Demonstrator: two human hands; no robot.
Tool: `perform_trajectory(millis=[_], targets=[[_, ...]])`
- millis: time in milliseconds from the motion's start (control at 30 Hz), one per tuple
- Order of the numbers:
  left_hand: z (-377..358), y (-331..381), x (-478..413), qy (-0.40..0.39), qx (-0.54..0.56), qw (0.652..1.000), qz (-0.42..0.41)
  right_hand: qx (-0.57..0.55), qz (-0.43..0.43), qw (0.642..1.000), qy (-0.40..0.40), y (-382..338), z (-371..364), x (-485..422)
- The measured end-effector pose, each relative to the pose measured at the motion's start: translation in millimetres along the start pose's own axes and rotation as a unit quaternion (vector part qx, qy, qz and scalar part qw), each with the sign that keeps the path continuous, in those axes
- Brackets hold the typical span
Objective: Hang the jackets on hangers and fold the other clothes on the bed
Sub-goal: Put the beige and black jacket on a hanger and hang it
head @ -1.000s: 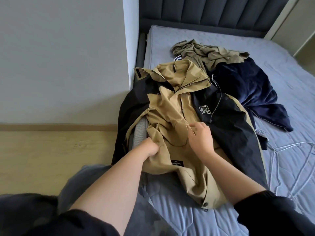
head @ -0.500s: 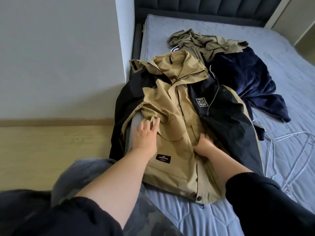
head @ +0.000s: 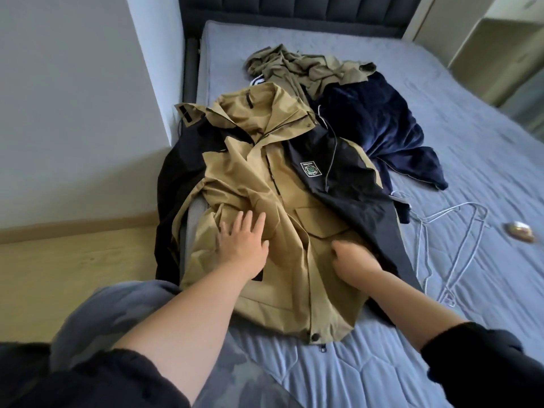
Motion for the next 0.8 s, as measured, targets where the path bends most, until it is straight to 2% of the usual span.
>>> perform_trajectory(millis=[100, 133, 200, 233, 300, 333, 367, 400, 433, 500, 567, 733, 800], targets=[[-1.1, 33.7, -2.8, 0.024, 0.0, 0.993, -0.119, -0.038, 0.107, 0.986, 0.118, -15.0, 15.6, 18.7], [-2.3, 43.0, -1.4, 0.022, -0.008, 0.988, -0.153, -0.066, 0.123, 0.973, 0.184, -14.2, 24.1, 23.8], [-5.2, 62.3, -2.7, 0.013, -0.02, 0.98, -0.199, -0.13, 0.087, 0.937, 0.311, 6.7, 39.5, 27.4], [-5.9, 63.5, -1.6, 0.01, -0.017, 0.979, -0.202, -0.161, 0.039, 0.927, 0.336, 16.5, 43.5, 25.2], [-9.8, 68.4, -2.7, 0.001, 0.004, 0.98, -0.2, -0.266, -0.12, 0.912, 0.288, 46.9, 41.1, 13.9], [-14.4, 72.6, -4.1, -0.009, 0.018, 0.98, -0.198, -0.361, -0.216, 0.874, 0.244, 64.4, 36.7, 9.7], [-19.4, 76.9, -4.7, -0.024, 0.031, 0.98, -0.194, -0.453, -0.296, 0.815, 0.208, 80.1, 30.6, 6.3], [-23.6, 81.5, -4.9, -0.038, 0.044, 0.98, -0.189, -0.508, -0.36, 0.76, 0.188, 94.5, 24.2, 6.1], [-26.9, 86.2, -5.2, -0.049, 0.055, 0.98, -0.186, -0.509, -0.416, 0.735, 0.165, 106.9, 17.4, 8.4], [-31.1, 93.7, -5.5, -0.058, 0.06, 0.978, -0.189, -0.439, -0.477, 0.753, 0.112, 124.7, 3.5, 16.7], [-33.1, 95.4, -5.2, -0.059, 0.058, 0.978, -0.193, -0.413, -0.488, 0.766, 0.059, 131.1, -11.6, 21.0], [-34.9, 88.9, -4.3, -0.065, 0.074, 0.975, -0.201, -0.415, -0.517, 0.749, -0.004, 139.6, -21.8, 19.1], [-34.5, 86.3, -3.9, -0.069, 0.095, 0.972, -0.202, -0.411, -0.527, 0.744, -0.006, 141.3, -17.6, 22.1]])
Point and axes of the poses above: each hand's wrist, its own x-axis away from the middle knuckle, its own z-axis out of the back of the hand, y = z × x, the point moved 4 cm from there along -x, towards the middle knuckle, and after that the axes turned 9 degrees about -z, right-handed, at the moved point
